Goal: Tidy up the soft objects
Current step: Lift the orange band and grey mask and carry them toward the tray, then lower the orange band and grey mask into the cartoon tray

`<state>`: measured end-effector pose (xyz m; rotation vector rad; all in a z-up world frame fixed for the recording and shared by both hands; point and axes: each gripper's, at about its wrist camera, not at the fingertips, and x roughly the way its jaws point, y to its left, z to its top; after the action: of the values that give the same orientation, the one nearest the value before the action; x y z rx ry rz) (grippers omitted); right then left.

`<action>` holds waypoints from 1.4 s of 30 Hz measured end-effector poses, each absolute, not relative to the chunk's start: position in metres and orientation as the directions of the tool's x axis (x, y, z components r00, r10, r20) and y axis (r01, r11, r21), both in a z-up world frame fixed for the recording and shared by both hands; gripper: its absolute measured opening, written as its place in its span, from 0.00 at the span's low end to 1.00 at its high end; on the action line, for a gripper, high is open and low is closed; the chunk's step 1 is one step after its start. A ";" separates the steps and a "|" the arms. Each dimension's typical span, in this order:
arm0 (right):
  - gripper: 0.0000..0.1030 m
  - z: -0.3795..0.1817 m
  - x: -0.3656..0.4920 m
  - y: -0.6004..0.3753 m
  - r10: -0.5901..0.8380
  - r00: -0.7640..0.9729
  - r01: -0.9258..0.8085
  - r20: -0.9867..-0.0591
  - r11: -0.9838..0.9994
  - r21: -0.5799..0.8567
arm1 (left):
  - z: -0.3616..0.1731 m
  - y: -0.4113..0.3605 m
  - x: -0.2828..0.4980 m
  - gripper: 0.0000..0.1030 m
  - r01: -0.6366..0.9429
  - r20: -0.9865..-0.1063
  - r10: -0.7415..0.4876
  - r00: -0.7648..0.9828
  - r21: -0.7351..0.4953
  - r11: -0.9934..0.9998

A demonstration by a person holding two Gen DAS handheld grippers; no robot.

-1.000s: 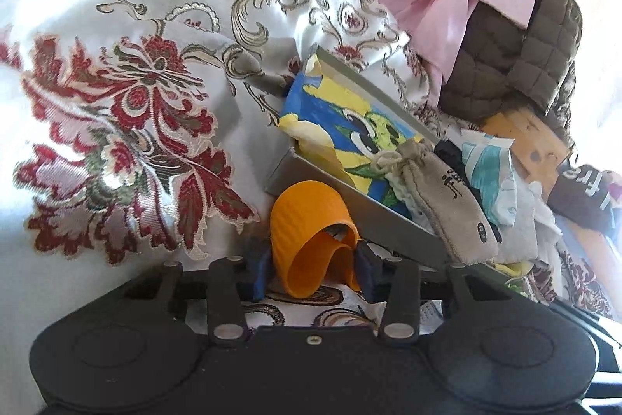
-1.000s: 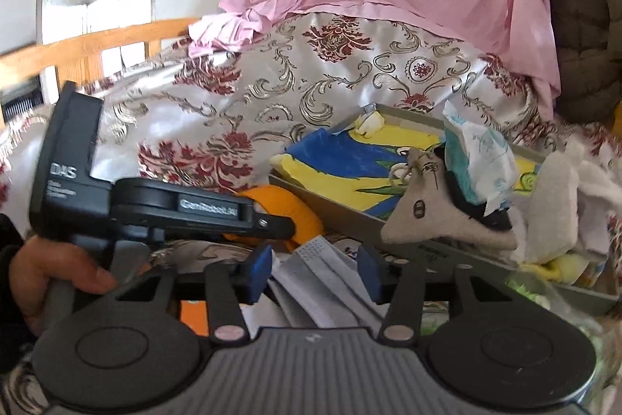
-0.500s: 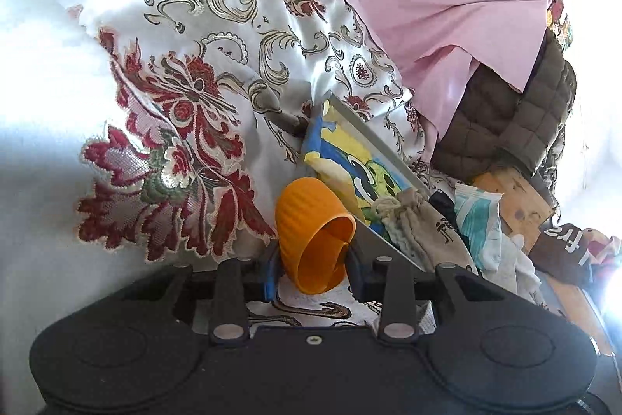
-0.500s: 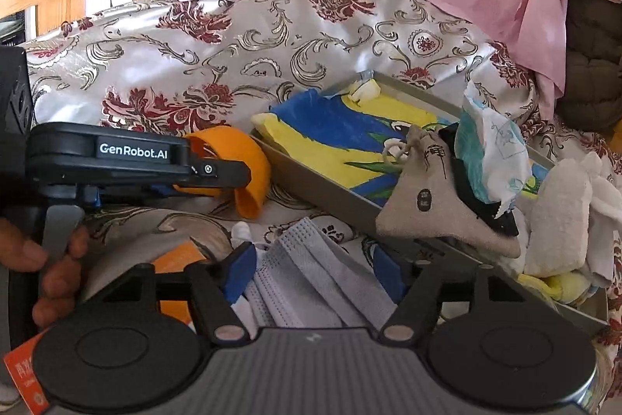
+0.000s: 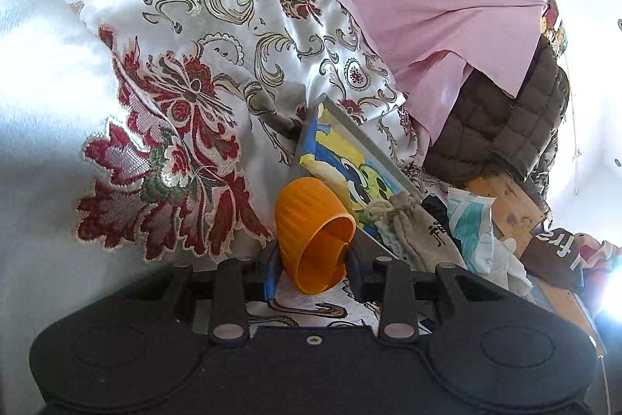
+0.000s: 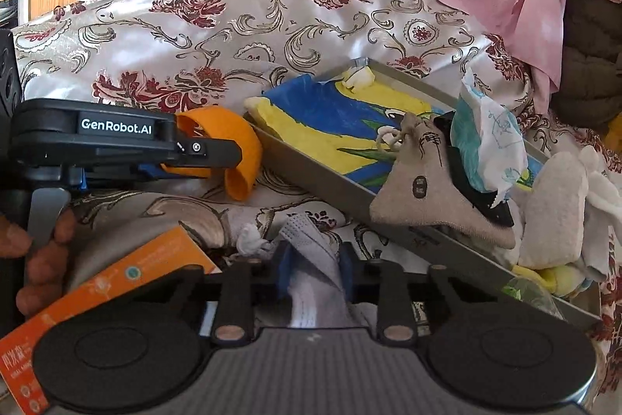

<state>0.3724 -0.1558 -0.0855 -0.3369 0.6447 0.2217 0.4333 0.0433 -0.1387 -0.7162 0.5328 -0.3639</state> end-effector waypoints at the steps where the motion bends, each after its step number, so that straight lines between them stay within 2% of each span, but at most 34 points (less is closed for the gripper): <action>1: 0.20 -0.085 0.372 -0.157 0.100 0.782 -0.301 -0.616 0.925 -0.232 | -0.139 0.043 0.433 0.35 0.135 -0.333 -0.488 0.807 -0.700 0.701; 3: 0.16 -0.082 0.372 -0.159 0.104 0.789 -0.296 -0.605 0.928 -0.227 | -0.139 0.043 0.433 0.35 0.136 -0.331 -0.488 0.808 -0.701 0.700; 7: 0.14 -0.071 0.370 -0.166 0.135 0.808 -0.291 -0.573 0.938 -0.189 | -0.138 0.044 0.431 0.35 0.145 -0.318 -0.489 0.812 -0.703 0.697; 12: 0.12 -0.057 0.370 -0.181 0.197 0.817 -0.297 -0.543 0.950 -0.101 | -0.119 0.038 0.426 0.35 0.168 -0.312 -0.457 0.833 -0.645 0.746; 19: 0.11 -0.022 0.364 -0.213 0.243 0.872 -0.270 -0.424 0.963 -0.003 | -0.075 0.036 0.415 0.35 0.164 -0.279 -0.397 0.875 -0.600 0.783; 25: 0.11 0.002 0.367 -0.263 0.203 0.933 -0.175 -0.297 0.977 0.120 | -0.043 0.011 0.439 0.35 0.196 -0.300 -0.405 0.864 -0.540 0.818; 30: 0.11 0.012 0.374 -0.300 0.107 0.970 -0.073 -0.220 0.984 0.161 | -0.042 -0.022 0.476 0.35 0.202 -0.383 -0.401 0.832 -0.464 0.862; 34: 0.12 0.020 0.397 -0.316 0.064 0.972 -0.034 -0.226 0.990 0.137 | -0.048 -0.045 0.500 0.35 0.212 -0.478 -0.392 0.786 -0.388 0.897; 42: 0.12 0.015 0.471 -0.327 0.082 0.913 -0.018 -0.400 0.987 0.161 | -0.055 -0.080 0.518 0.35 0.297 -0.592 -0.349 0.726 -0.188 0.936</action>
<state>0.4713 -0.3273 0.0152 0.1554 0.4183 0.0514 0.5182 -0.0799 -0.0545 -0.0817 0.6689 -0.3565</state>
